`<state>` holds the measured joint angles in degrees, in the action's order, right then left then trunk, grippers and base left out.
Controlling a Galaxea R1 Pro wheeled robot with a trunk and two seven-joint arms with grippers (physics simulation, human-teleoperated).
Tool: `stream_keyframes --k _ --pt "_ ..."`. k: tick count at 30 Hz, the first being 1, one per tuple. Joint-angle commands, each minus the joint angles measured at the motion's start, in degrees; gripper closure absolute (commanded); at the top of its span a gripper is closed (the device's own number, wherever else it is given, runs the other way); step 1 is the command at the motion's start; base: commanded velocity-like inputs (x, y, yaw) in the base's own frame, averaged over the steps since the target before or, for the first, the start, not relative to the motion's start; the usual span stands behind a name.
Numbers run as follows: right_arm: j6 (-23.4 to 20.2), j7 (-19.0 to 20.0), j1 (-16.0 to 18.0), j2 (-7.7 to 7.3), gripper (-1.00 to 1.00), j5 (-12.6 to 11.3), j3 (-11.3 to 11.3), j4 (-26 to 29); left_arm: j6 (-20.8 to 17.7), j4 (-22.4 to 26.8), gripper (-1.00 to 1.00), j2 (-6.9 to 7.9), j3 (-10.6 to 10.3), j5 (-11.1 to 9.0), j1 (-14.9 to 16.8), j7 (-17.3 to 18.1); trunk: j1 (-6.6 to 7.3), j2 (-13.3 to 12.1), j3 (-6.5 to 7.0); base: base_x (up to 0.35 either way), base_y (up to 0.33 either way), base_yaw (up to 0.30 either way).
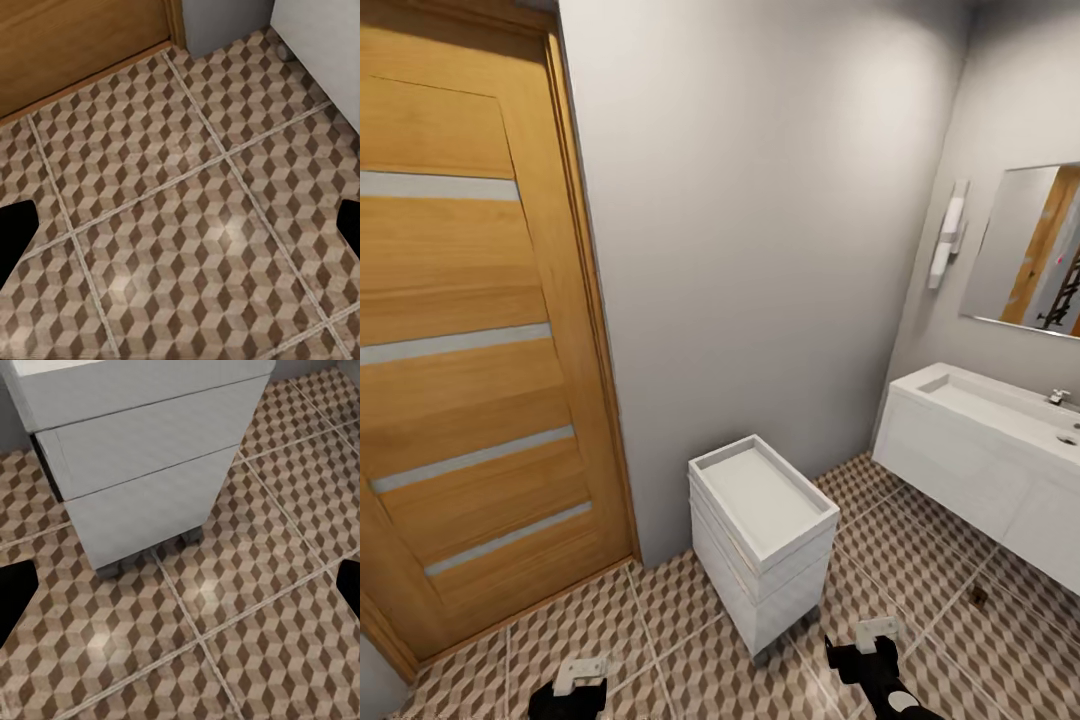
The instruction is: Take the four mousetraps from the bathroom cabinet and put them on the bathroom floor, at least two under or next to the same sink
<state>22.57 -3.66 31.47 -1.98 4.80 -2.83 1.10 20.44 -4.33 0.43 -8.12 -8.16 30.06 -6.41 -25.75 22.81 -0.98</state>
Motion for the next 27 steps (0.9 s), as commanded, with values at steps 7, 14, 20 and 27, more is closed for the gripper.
stream_keyframes --k 7,14,20,27 --pt "0.1 -0.4 0.0 0.00 -1.00 0.5 -0.2 0.0 0.4 -0.2 -1.00 0.02 -0.5 -0.5 0.1 0.0 -0.03 0.1 -0.10 0.000 0.000 0.239" --pt "0.1 -0.4 0.0 0.01 -1.00 0.5 -0.2 0.0 0.4 -0.2 -1.00 0.03 -0.5 -0.5 0.1 0.0 -0.03 0.1 -0.10 0.000 0.000 0.239" --pt "0.1 -0.4 0.0 0.04 -1.00 0.5 -0.2 0.0 0.4 -0.2 -1.00 0.01 -0.5 -0.5 0.1 0.0 -0.03 0.1 -0.10 0.000 0.000 0.239" --pt "0.1 -0.4 0.0 0.03 -1.00 0.5 -0.2 0.0 0.4 -0.2 -1.00 0.01 -0.5 -0.5 0.1 0.0 -0.03 0.1 -0.10 0.000 0.000 0.238"
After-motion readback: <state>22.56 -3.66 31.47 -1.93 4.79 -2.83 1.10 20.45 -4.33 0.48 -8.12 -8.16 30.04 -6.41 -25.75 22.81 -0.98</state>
